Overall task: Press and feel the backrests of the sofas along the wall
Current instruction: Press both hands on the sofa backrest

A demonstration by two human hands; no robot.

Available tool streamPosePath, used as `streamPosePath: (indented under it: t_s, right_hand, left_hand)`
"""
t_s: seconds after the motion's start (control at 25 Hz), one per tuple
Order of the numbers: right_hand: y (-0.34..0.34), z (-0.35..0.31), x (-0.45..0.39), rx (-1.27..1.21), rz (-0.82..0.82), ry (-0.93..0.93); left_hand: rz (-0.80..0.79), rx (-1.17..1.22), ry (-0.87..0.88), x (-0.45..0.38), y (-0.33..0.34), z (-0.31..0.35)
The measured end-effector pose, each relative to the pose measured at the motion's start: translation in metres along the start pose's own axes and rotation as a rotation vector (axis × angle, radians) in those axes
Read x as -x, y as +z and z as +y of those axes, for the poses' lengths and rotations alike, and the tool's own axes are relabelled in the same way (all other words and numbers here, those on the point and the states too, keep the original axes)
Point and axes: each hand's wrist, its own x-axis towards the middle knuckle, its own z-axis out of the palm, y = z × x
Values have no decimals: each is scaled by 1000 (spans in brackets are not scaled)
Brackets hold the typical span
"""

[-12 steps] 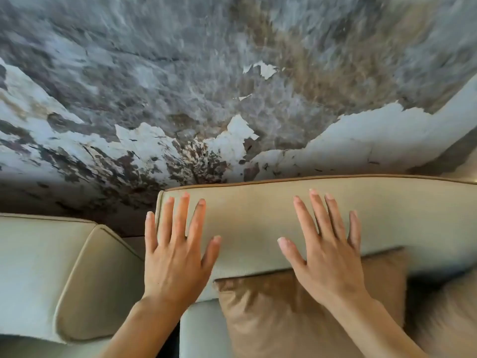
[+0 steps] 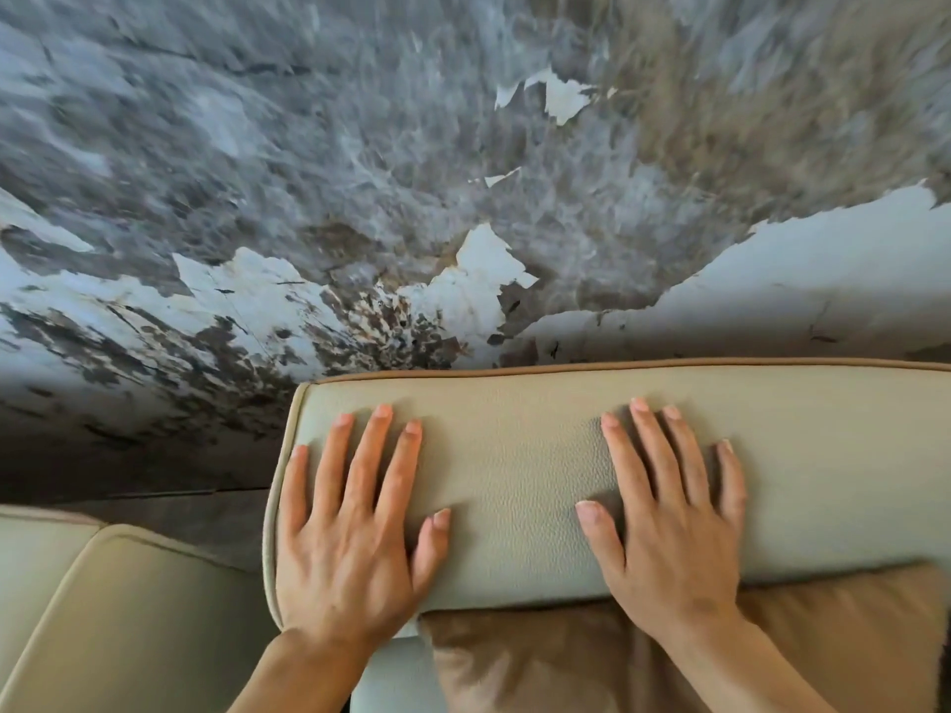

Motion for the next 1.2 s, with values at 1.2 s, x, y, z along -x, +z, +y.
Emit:
streamPosePath:
  t_s: [1.2]
  right_hand:
    - [27,17,-88,93,-62,120]
  left_hand:
    - [-227,32,99,-113,39,3]
